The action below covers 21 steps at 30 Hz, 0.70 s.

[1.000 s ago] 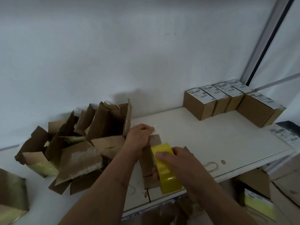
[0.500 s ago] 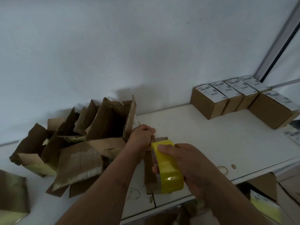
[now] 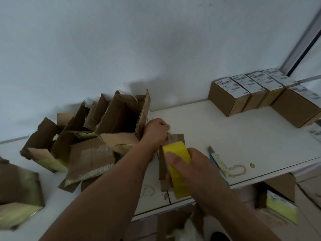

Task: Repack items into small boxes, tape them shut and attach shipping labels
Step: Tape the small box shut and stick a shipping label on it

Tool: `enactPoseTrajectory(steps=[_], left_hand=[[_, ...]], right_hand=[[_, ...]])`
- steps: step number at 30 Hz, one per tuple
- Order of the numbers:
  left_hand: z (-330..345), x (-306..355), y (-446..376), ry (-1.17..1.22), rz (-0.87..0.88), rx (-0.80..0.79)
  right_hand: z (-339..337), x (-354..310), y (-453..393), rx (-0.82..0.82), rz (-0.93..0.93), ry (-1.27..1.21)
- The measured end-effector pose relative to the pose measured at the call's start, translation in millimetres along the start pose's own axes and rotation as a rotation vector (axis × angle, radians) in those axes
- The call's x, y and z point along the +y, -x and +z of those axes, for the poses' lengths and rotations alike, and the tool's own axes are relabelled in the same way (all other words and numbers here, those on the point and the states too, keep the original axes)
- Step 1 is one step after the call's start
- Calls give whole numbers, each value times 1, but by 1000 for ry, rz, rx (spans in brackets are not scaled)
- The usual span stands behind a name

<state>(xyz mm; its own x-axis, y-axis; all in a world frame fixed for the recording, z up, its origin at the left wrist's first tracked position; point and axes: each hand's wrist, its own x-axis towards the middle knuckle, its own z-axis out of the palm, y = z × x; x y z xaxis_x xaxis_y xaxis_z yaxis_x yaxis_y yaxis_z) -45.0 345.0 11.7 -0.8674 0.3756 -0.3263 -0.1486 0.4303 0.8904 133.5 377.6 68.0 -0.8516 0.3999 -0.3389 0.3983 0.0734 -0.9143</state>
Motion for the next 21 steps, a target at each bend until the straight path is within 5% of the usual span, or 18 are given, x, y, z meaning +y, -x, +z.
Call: enactPoseTrajectory(steps=[16,21], left_hand=[[3,18,-22,-338,42,-83],[7,2,-26,-257,-46,-101]], right_hand=[[-1,0,-8,-13,61,-165],[-1,2,-13,-6,72,-165]])
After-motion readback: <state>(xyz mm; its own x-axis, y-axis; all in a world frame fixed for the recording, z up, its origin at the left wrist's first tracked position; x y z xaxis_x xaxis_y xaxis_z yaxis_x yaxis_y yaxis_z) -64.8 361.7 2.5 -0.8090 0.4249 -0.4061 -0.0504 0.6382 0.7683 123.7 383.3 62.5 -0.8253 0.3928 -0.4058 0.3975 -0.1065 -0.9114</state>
